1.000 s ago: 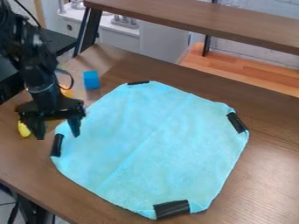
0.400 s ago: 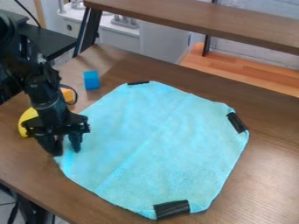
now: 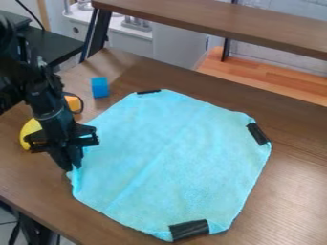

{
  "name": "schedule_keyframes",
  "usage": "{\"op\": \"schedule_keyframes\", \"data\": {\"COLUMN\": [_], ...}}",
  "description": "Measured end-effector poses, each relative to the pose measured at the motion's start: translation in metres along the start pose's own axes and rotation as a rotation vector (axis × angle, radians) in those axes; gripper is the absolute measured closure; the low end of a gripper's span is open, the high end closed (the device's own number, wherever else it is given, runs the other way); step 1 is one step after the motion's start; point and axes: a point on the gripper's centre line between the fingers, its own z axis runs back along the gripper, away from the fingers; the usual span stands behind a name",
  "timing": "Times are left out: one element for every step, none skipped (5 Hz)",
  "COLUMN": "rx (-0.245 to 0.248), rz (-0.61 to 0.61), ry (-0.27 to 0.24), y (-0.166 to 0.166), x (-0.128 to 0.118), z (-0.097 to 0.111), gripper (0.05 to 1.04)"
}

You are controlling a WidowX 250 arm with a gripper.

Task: Fold the cloth from the top to bottom

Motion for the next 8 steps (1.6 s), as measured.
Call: {"op": "schedule_keyframes", "data": {"rx": [-0.030, -0.047, -0.084, -0.054, -0.060, -0.105, -0.142, -0.184], "rz": [0.025, 0.015, 0.051, 0.062, 0.069, 0.045, 0.059, 0.079], "ry": [0.011, 0.009, 0.008, 0.026, 0.051, 0.035, 0.041, 0.034], "y": [-0.019, -0.053, -0.093, -0.138, -0.172, -0.206, -0.228, -0.240], "x": [0.007, 0.008, 0.021, 0.020, 0.023, 0.025, 0.026, 0.033], "z": [0.005, 0.008, 0.011, -0.004, -0.018, -0.021, -0.017, -0.008], "gripper": [1.000, 1.013, 1.014, 1.014, 1.014, 1.014, 1.014, 1.014]}}
